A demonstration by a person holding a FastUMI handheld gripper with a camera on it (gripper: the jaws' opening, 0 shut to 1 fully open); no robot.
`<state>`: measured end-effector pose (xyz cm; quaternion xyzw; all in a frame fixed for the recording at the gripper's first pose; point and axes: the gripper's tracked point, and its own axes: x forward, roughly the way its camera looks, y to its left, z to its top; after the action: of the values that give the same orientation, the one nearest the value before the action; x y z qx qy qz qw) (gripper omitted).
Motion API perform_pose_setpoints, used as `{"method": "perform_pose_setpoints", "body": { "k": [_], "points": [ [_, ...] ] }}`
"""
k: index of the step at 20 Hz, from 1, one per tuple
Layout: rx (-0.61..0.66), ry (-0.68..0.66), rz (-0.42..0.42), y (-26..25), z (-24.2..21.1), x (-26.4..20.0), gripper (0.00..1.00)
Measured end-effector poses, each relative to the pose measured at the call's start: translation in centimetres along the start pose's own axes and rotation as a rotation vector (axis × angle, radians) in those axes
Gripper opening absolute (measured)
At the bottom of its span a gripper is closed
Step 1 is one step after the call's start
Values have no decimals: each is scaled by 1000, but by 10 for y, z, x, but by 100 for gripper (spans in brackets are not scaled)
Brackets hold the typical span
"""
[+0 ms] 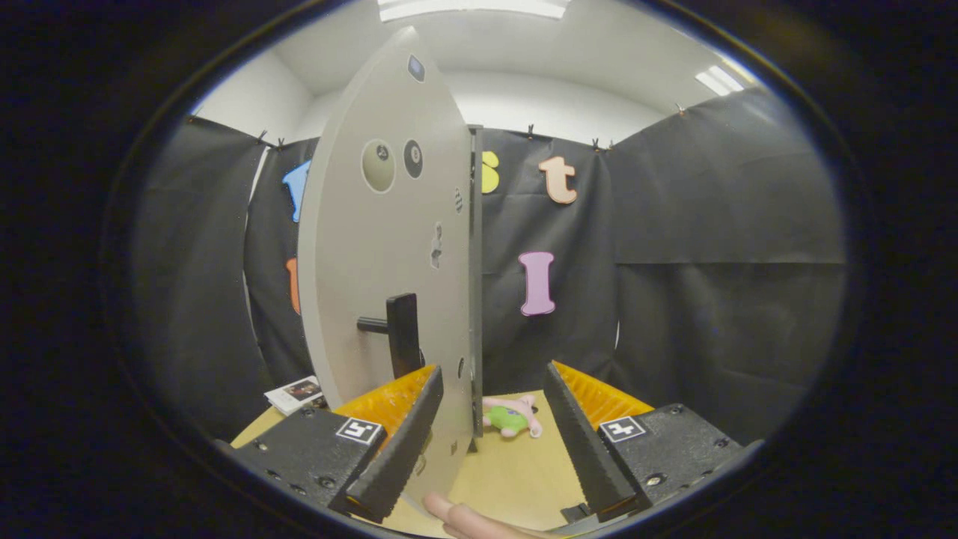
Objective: Open the shoe cabinet door, grab the shoes and put them into the shoe cabinet, then close the shoe cabinet door.
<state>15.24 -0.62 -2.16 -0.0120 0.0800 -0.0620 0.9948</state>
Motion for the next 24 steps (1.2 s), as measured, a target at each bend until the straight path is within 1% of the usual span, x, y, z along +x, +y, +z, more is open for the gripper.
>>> {"method": "perform_pose_setpoints", "body": {
  "k": [3,8,12,17,20,24],
  "points": [
    [3,1,8,17,-1,1,91],
    [-5,19,71,61,-6,10,91],
    [-11,40,139,106,-9,27,92],
    [-18,88,253,176,-17,51,94],
    [-20,92,261,199,-18,60,95],
    [-28,97,285,214,-24,52,95]
  ]
}}
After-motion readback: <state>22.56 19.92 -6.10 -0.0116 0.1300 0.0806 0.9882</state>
